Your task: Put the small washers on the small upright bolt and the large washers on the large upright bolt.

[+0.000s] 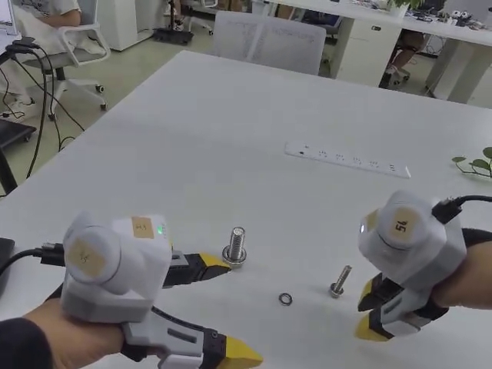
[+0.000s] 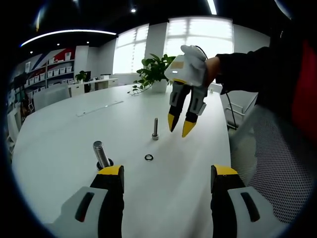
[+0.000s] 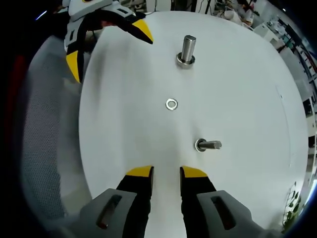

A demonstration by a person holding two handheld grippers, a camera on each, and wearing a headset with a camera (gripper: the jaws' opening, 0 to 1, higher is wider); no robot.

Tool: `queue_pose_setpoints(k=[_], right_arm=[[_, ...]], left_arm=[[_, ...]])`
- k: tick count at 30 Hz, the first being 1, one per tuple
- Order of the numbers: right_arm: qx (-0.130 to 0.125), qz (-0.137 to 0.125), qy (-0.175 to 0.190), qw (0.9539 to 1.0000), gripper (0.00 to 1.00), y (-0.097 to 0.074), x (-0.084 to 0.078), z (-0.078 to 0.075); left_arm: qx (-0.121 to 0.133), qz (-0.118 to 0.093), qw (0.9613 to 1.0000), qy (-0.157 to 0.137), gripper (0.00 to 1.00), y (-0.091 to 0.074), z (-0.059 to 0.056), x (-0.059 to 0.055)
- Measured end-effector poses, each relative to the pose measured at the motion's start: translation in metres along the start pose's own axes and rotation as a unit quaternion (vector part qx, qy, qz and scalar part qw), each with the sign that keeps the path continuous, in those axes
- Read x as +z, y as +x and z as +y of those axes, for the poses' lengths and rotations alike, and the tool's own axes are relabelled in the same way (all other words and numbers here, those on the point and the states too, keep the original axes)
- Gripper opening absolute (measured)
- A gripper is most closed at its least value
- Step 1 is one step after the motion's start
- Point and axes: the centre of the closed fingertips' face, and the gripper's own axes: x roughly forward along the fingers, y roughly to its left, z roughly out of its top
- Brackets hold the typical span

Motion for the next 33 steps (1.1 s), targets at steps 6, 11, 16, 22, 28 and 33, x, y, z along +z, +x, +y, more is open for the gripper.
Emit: queue_pose_setpoints(k=[6, 11, 16, 22, 28, 33], right_arm=[[0.006, -0.005, -0.012, 0.9999, 0.23, -0.002, 0.012, 0.011], [0.010, -0.007, -0.027, 0.9996, 0.23, 0.000, 0.025, 0.019], [0.012, -0.009, -0.045, 0.9989, 0.23, 0.001, 0.042, 0.022], [0.012, -0.009, -0.063, 0.9979, 0.23, 0.002, 0.060, 0.020], [0.010, -0.008, -0.078, 0.9969, 0.22, 0.006, 0.075, 0.012], [0.005, -0.004, -0.086, 0.9963, 0.22, 0.011, 0.083, 0.003]], left_arm=[[0.000, -0.003, 1.0000, 0.001, 0.71, -0.001, -0.001, 0.002], [0.001, -0.005, 1.0000, 0.003, 0.71, -0.002, -0.001, 0.003], [0.002, -0.007, 1.0000, 0.004, 0.71, -0.003, 0.000, 0.004], [0.002, -0.010, 0.9999, 0.004, 0.71, -0.004, 0.000, 0.005], [0.003, -0.011, 0.9999, 0.004, 0.70, -0.004, 0.001, 0.005], [0.005, -0.012, 0.9999, 0.003, 0.70, -0.005, 0.003, 0.005]])
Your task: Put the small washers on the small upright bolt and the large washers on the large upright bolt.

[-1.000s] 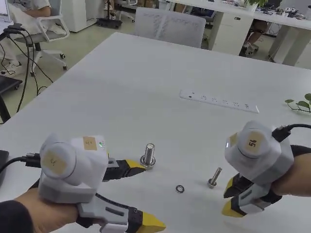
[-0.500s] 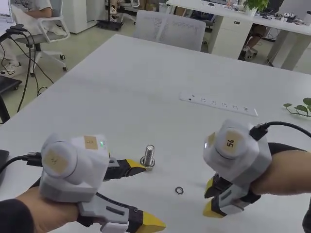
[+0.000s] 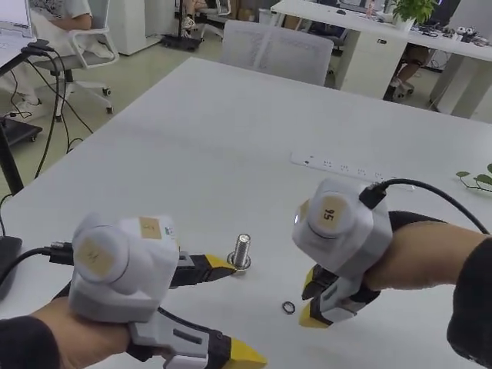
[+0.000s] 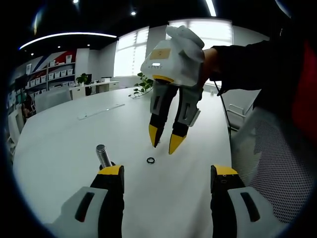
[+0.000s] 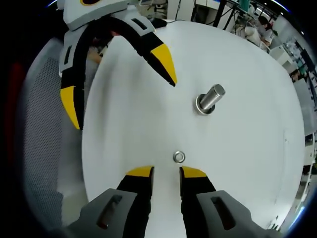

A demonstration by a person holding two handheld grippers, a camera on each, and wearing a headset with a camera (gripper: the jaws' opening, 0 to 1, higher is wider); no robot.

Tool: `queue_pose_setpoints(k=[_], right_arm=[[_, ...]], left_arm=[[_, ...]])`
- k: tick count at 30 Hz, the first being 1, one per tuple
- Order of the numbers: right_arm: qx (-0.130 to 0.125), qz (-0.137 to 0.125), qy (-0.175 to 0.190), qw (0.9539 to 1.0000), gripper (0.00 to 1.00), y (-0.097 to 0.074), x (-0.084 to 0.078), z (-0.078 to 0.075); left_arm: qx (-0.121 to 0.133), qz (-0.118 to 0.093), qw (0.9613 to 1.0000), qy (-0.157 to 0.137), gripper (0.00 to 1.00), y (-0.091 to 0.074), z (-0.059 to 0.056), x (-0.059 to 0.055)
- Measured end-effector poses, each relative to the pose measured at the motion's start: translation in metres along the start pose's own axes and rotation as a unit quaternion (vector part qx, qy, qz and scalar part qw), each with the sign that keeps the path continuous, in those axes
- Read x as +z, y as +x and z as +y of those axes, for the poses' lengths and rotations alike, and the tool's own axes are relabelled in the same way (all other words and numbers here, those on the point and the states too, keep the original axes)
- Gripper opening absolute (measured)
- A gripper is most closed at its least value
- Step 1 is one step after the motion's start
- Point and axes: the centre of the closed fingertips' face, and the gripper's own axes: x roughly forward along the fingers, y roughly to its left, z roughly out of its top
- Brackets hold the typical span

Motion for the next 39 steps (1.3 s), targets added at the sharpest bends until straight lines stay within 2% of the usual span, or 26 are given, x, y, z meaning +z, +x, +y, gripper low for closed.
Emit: queue_pose_setpoints(k=[11, 22, 39], right_arm=[[0.008, 0.005, 0.001, 1.0000, 0.22, 0.017, 0.005, -0.010], [0.006, 0.016, 0.004, 0.9998, 0.22, 0.030, 0.001, -0.015], [0.005, 0.019, 0.005, 0.9998, 0.20, 0.035, -0.003, -0.018]], left_arm=[[0.001, 0.001, 1.0000, -0.003, 0.70, 0.000, 0.002, -0.001], [0.001, 0.002, 1.0000, -0.004, 0.70, 0.000, 0.001, -0.003], [0.003, 0.000, 1.0000, -0.007, 0.70, 0.002, 0.001, -0.002]])
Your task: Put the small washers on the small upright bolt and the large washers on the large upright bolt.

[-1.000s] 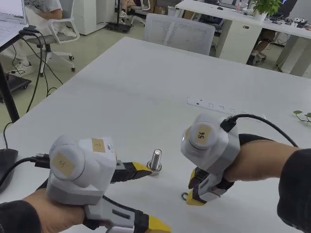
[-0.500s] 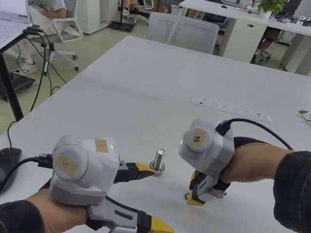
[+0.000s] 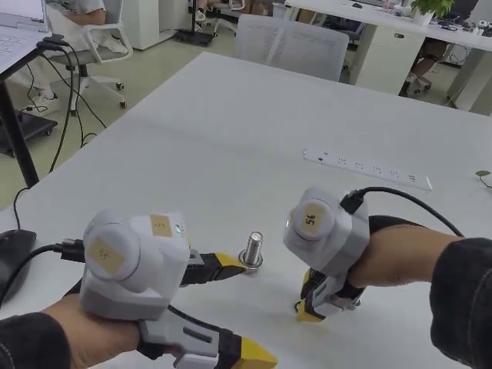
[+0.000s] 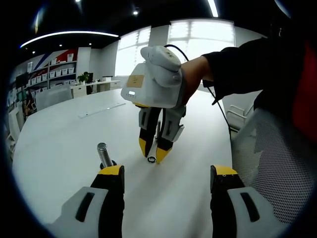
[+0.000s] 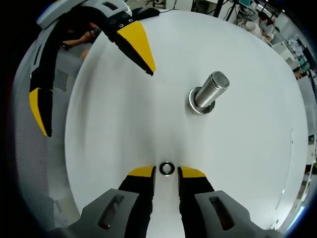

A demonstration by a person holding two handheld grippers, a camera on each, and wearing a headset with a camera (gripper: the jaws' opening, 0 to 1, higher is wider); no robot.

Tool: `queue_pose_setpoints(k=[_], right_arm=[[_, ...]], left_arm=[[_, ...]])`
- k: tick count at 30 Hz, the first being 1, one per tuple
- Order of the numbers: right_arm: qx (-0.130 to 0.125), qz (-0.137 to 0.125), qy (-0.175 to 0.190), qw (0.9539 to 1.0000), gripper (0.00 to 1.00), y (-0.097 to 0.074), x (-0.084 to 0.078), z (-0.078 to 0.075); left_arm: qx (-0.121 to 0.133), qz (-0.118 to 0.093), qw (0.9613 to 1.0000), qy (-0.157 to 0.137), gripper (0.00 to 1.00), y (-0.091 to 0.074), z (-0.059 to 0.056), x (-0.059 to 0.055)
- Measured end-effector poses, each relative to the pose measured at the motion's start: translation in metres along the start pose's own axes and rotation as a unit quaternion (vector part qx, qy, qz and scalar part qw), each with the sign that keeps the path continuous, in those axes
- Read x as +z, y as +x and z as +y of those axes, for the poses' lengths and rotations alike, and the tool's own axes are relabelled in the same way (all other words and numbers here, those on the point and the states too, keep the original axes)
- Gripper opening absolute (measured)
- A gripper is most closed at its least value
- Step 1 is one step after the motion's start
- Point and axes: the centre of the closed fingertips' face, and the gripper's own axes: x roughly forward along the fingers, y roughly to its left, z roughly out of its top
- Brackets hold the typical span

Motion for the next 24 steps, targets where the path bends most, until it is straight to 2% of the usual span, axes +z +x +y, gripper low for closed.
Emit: queue_pose_setpoints(k=[24], right_arm=[[-0.001, 0.000, -0.010, 0.9999, 0.14, 0.0002, -0.0020, 0.0032]], left_arm=[[-0.002, 0.000, 1.0000, 0.000, 0.69, 0.0007, -0.0022, -0.0005]])
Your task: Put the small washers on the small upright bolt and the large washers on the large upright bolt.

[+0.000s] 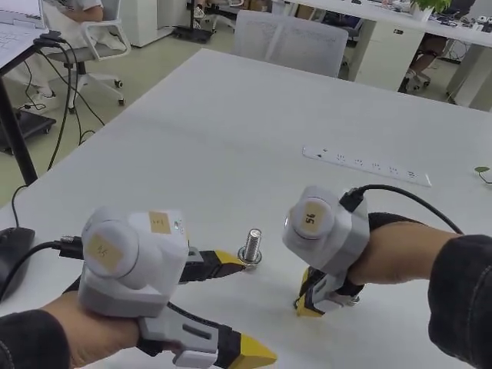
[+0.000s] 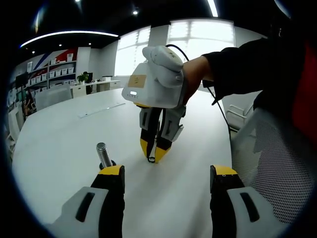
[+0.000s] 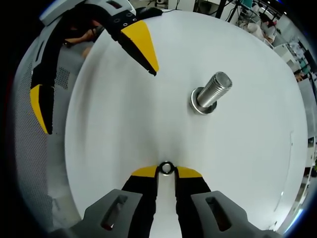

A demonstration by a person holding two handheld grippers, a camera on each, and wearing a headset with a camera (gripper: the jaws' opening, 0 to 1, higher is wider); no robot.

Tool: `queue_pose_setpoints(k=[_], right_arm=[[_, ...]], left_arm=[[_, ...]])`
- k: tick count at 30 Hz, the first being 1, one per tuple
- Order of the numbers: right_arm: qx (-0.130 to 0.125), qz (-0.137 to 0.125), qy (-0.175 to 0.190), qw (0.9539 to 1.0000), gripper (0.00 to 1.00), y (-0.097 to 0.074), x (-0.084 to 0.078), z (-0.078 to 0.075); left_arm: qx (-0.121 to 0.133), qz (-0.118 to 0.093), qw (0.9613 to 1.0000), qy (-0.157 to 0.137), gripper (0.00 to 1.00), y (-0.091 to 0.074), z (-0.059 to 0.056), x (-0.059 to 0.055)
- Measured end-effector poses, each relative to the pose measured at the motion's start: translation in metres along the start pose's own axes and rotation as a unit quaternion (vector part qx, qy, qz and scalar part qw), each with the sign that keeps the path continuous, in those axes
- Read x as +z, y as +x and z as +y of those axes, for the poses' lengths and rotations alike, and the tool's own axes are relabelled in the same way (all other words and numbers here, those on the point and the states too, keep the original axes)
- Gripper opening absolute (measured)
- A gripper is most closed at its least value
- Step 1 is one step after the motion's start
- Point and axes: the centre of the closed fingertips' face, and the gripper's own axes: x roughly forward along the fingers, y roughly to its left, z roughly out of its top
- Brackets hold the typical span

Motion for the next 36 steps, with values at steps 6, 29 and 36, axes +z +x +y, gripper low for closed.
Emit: queue_pose_setpoints(k=[6, 29, 36], right_arm=[[0.000, 0.000, -0.005, 1.0000, 0.14, 0.000, 0.000, 0.000], [-0.004, 0.004, 0.009, 0.9999, 0.14, -0.017, -0.017, 0.008], [-0.008, 0.008, 0.020, 0.9997, 0.14, -0.022, -0.032, 0.011]], left_arm=[[0.000, 0.000, 1.0000, 0.001, 0.69, 0.000, 0.000, 0.000], [-0.005, 0.001, 1.0000, 0.004, 0.69, 0.001, -0.002, 0.002], [-0.007, 0.001, 1.0000, 0.005, 0.69, 0.002, -0.002, 0.003]])
